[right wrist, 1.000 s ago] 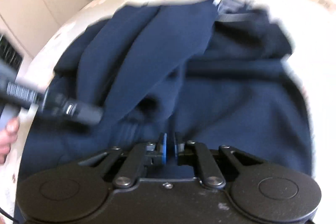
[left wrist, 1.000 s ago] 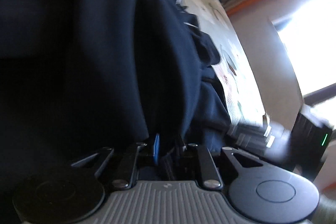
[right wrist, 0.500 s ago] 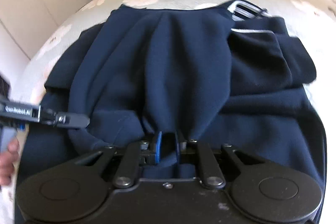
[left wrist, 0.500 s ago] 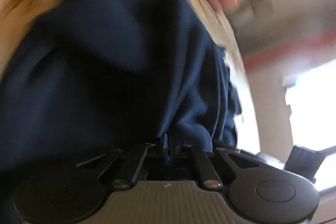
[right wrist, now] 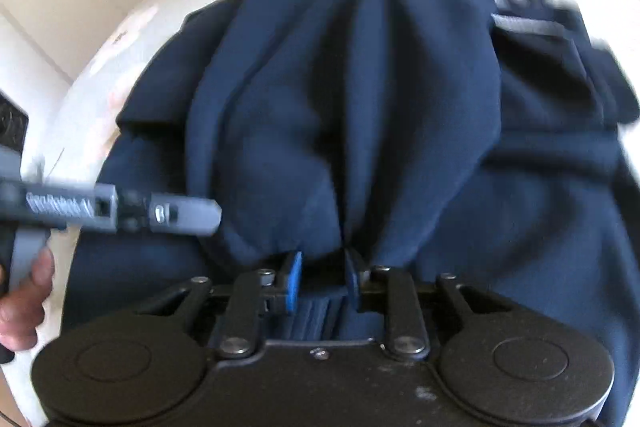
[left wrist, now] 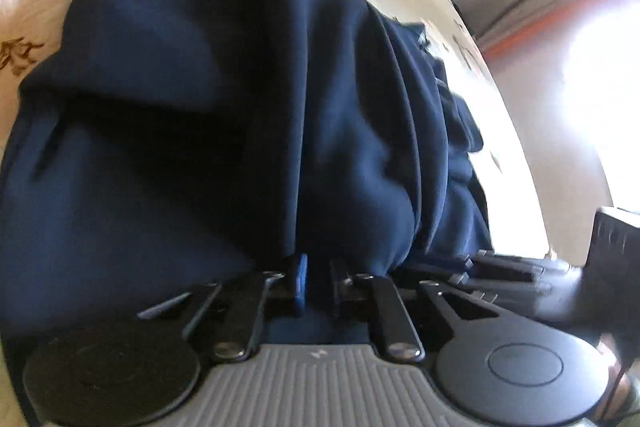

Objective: Fold large clothes

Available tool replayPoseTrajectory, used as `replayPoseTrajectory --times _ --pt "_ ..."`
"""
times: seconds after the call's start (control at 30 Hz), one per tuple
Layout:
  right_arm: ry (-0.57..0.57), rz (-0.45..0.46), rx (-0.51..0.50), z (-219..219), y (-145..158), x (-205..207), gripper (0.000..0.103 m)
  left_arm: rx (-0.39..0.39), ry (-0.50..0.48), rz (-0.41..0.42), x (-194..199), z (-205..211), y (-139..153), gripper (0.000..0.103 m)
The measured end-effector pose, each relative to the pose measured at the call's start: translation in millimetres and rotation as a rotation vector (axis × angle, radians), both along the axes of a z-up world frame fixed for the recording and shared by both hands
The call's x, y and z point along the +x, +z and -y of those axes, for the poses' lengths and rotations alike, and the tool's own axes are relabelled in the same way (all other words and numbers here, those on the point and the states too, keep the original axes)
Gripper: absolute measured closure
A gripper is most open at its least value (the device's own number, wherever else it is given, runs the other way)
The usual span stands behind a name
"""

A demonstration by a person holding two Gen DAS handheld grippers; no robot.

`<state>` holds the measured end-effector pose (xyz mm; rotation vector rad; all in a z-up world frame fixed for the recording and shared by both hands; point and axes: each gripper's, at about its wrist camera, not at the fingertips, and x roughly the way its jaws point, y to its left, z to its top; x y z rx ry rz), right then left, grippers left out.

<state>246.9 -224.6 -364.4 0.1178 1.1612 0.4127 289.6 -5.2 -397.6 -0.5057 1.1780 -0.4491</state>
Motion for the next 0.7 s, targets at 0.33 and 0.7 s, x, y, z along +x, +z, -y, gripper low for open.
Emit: replayPoseTrajectory --times 0.33,0.7 --pt "-0.156 -0.07 -0.026 75 39 -95 0.046 0.037 0.034 -0.069 -70 -21 26 0.075" --pt "-0.258 -0.083 -0.195 136 39 -203 0.022 0.291 0.083 -0.104 -209 -23 49 0.036"
